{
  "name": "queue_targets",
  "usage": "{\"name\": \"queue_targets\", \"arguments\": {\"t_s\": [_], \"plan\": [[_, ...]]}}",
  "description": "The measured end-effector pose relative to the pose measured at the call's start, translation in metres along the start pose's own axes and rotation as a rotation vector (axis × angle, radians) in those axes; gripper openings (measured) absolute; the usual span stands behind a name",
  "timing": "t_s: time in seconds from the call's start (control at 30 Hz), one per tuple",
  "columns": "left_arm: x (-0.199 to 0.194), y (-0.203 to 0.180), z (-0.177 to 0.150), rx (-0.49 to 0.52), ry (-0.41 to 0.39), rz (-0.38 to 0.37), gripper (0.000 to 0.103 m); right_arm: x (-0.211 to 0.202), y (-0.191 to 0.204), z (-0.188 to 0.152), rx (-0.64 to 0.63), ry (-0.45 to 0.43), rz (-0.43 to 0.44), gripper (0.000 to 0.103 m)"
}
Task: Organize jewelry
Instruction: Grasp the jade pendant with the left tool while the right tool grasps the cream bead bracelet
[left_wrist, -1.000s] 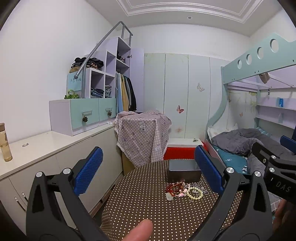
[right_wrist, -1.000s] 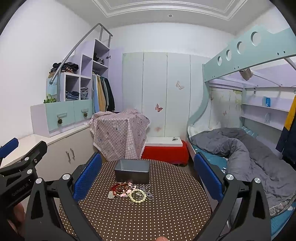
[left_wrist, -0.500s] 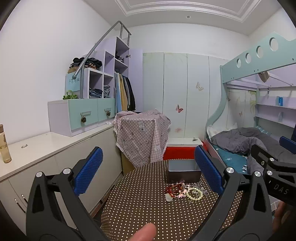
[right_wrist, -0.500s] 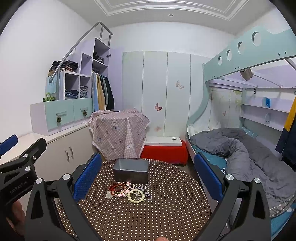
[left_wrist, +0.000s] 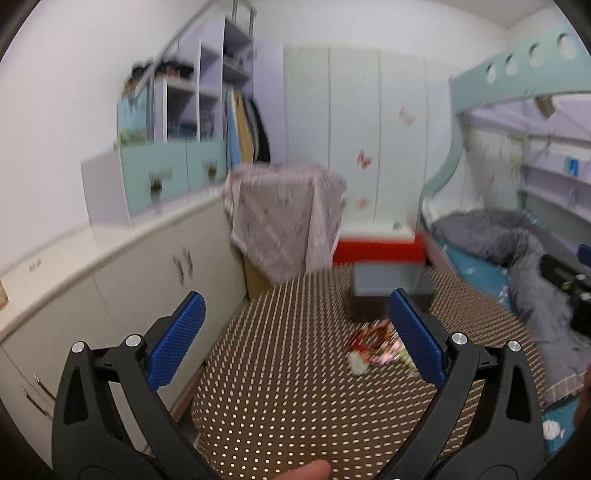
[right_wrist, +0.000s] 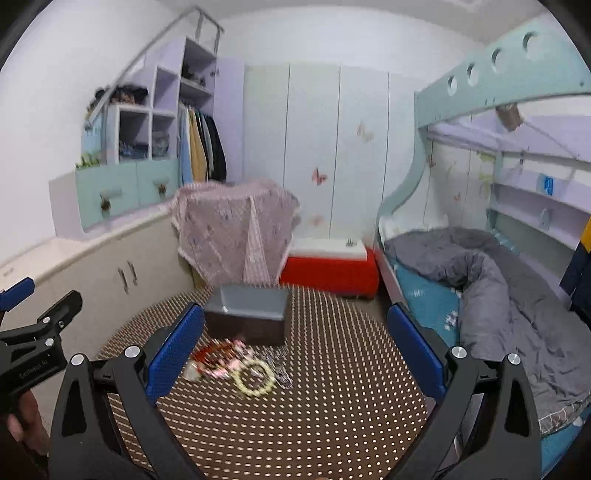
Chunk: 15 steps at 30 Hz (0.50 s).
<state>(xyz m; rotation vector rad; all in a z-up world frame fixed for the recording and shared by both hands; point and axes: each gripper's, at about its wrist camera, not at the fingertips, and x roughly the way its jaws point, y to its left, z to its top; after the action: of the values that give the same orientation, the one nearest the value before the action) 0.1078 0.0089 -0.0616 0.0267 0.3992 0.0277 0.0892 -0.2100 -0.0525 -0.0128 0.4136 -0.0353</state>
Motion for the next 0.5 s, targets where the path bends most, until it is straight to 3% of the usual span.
{"name": "queue_targets", "arguments": {"t_s": [0.13, 0.23, 0.5], "plan": [[0.069, 0.005, -0.026, -0.032, 0.199, -0.007, 0.097, 0.048, -0.007, -0.022, 0.02, 0.13, 0.016, 0.096], [0.1, -0.004, -0.043, 0.005, 0.29, -0.035, 0.097, 0.074, -0.008, -0.037, 0.016, 0.215, 0.033, 0.096], [0.144, -0.041, -0.066, 0.151, 0.425, -0.074, 0.097, 0.105, -0.019, -0.057, 0.046, 0.367, 0.026, 0.096]]}}
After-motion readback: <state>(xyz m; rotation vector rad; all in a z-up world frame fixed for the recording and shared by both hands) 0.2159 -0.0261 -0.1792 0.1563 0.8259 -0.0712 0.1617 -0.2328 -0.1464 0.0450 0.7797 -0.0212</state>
